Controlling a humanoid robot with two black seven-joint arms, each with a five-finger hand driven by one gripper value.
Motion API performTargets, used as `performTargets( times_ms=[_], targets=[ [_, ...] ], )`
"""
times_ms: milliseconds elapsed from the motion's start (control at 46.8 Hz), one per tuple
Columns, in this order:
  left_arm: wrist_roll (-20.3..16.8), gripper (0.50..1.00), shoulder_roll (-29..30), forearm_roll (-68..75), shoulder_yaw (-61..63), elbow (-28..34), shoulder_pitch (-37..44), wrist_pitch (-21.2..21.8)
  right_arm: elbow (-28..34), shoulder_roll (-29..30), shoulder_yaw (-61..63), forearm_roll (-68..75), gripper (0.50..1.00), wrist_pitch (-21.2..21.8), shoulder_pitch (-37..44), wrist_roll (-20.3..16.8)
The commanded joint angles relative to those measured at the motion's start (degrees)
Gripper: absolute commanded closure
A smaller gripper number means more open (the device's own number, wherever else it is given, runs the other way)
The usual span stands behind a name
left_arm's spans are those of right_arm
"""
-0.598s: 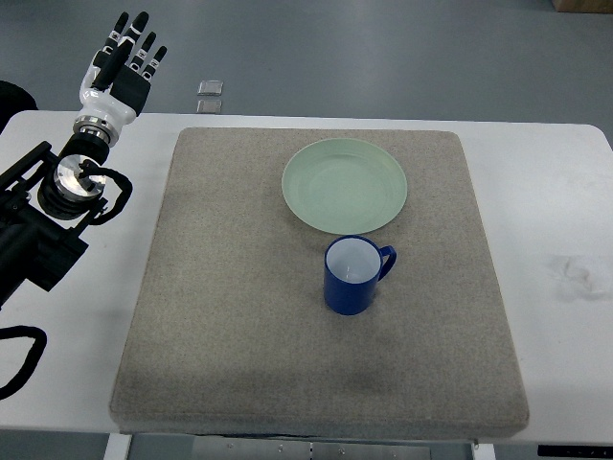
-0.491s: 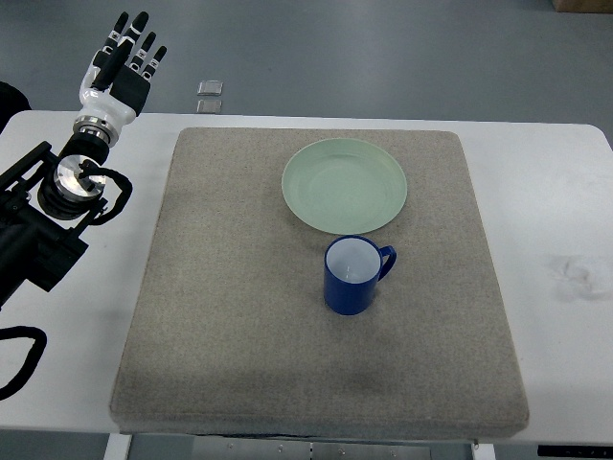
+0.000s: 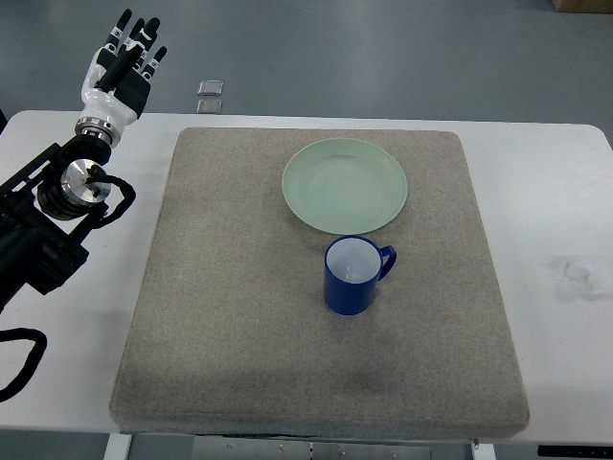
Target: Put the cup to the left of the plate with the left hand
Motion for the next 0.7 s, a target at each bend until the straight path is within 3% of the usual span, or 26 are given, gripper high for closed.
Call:
performTargets(
  times_ms=[0,448,683],
  targets=[
    [0.0,0.506,0.16,1.95,2.37,-1.23,-0.17,-0.7,0.0,0.0,0.0,0.01,0.568,0.0,0.0,0.04],
    [0.44,0.506,4.02,2.13,9.75,-12.83,1.15,-2.64,0.0,0.0,0.0,0.01,0.568,0.0,0.0,0.04],
    [0.44,0.506,8.6,5.99,17.66,-19.51,1.15,-5.89,0.0,0.0,0.0,0.01,0.568,0.0,0.0,-0.05]
  ],
)
